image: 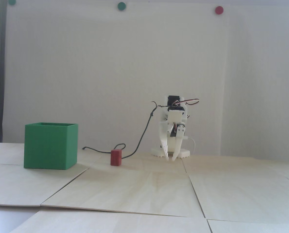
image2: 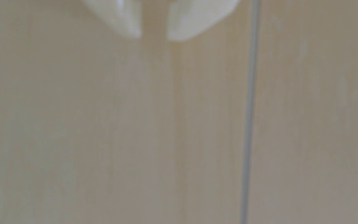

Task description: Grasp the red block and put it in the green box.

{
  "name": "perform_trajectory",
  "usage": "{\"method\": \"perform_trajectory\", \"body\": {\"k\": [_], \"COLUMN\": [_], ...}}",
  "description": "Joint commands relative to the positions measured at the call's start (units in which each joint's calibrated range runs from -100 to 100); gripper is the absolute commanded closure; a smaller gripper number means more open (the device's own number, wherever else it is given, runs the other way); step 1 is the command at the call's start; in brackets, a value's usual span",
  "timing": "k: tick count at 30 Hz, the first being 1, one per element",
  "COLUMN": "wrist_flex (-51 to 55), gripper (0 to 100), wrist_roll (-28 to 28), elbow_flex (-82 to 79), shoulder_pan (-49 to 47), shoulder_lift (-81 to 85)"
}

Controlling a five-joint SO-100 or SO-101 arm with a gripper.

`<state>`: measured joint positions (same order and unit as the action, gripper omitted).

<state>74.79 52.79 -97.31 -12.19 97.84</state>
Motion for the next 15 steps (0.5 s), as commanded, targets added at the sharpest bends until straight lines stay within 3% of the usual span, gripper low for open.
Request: {"method": "perform_trajectory", "body": {"k": [1, 12, 15], "wrist_flex": [1.9, 1.9, 1.6], "gripper": [98, 98, 98], "wrist_roll": [-0.4, -0.3, -0.2], "elbow_flex": [-0.7, -0.7, -0.8], "shoulder_pan": [0.1, 0.1, -3.6], "shoulder_lift": [1.0, 1.0, 1.0]}}
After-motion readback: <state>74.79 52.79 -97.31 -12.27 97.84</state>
